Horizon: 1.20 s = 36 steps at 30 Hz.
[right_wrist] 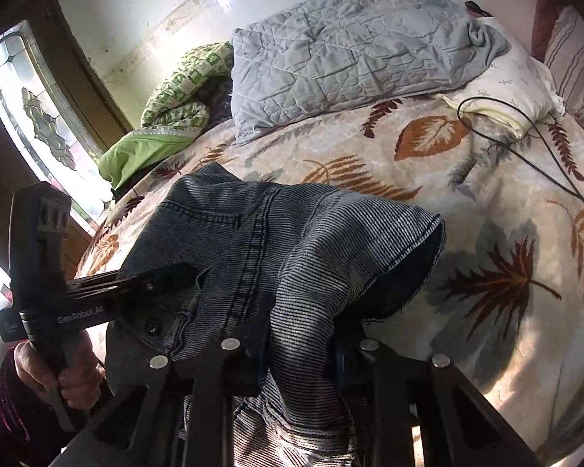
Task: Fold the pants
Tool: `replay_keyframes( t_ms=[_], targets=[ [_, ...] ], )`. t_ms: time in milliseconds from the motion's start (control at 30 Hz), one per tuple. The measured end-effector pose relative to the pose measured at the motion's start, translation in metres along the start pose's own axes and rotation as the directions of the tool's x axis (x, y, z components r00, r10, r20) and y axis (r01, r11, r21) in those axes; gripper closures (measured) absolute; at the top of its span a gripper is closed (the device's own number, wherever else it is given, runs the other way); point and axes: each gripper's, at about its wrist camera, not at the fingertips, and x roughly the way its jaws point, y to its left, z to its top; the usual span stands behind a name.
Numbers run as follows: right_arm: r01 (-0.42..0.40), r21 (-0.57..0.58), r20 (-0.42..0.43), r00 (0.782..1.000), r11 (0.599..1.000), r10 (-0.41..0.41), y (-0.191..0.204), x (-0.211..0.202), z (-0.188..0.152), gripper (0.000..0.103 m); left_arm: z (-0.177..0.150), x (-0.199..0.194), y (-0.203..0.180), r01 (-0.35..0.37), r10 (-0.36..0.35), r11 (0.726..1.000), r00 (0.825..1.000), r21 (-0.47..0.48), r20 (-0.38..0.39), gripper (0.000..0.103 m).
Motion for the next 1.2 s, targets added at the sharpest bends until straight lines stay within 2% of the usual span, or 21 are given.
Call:
replay_keyframes(
  t_ms=[233,367,433,500,533,567,600,667,733,767,900,1000,1067,1133,1200],
  targets=[
    [-0.011,-0.081,0.034,0.999,0.997,0.014,0.035,0.019,0.060,0.077,0.043,-0.019,0.030,-0.094,0.096,0.995,0.993,-0.031,0.075,0.074],
    [-0.012,-0.111,0.038,0.999,0.994,0.016,0.052,0.051,0.085,0.078,0.049,-0.005,0.059,-0.171,0.175,0.983,0.984,-0.072,0.043,0.073],
    [-0.013,-0.122,0.014,1.000,0.992,0.015,0.057,0.075,0.088,0.078,0.042,0.013,0.077,-0.217,0.217,0.970,0.976,-0.111,-0.017,0.071],
    [-0.026,-0.130,-0.036,0.999,0.991,0.021,0.060,0.101,0.083,0.078,0.025,0.039,0.095,-0.283,0.268,0.950,0.955,-0.131,-0.126,0.064],
    [-0.008,-0.138,-0.072,0.997,0.990,-0.002,0.061,0.116,0.077,0.076,0.017,0.045,0.102,-0.311,0.293,0.939,0.947,-0.147,-0.136,0.052],
    [0.023,-0.150,-0.104,0.994,0.988,-0.039,0.061,0.129,0.070,0.075,0.012,0.042,0.106,-0.310,0.295,0.936,0.949,-0.167,-0.108,0.047],
    [0.050,-0.168,-0.112,0.991,0.985,-0.069,0.062,0.138,0.061,0.074,0.010,0.038,0.107,-0.303,0.289,0.936,0.952,-0.178,-0.099,0.047],
    [0.087,-0.199,-0.069,0.992,0.976,-0.103,0.064,0.136,0.051,0.067,0.013,0.030,0.102,-0.308,0.294,0.937,0.950,-0.164,-0.106,0.047],
    [0.071,-0.192,-0.079,0.993,0.979,-0.087,0.062,0.124,0.051,0.054,0.019,0.018,0.093,-0.341,0.332,0.932,0.939,-0.123,-0.089,0.047],
    [0.066,-0.177,-0.079,0.993,0.982,-0.082,0.059,0.114,0.052,0.051,0.022,0.007,0.087,-0.350,0.345,0.931,0.936,-0.105,-0.067,0.046],
    [0.085,-0.118,0.053,0.995,0.989,-0.079,0.042,0.041,0.047,0.049,0.028,-0.029,0.055,-0.374,0.375,0.927,0.926,-0.034,0.049,0.030],
    [0.050,-0.040,0.147,0.988,0.998,-0.044,0.014,-0.023,0.033,0.045,0.028,-0.046,0.017,-0.383,0.375,0.922,0.919,0.049,0.124,0.024],
    [0.045,0.032,0.198,0.979,0.998,-0.050,-0.008,-0.061,0.021,0.045,0.028,-0.054,-0.012,-0.375,0.354,0.920,0.920,0.112,0.169,0.020],
    [0.014,0.110,0.259,0.965,0.994,-0.042,-0.030,-0.099,0.010,0.045,0.030,-0.063,-0.043,-0.344,0.310,0.925,0.929,0.165,0.201,0.018],
    [0.012,0.162,0.341,0.938,0.987,-0.067,-0.044,-0.139,0.003,0.045,0.030,-0.077,-0.072,-0.304,0.254,0.931,0.937,0.202,0.242,0.018]
  ],
)
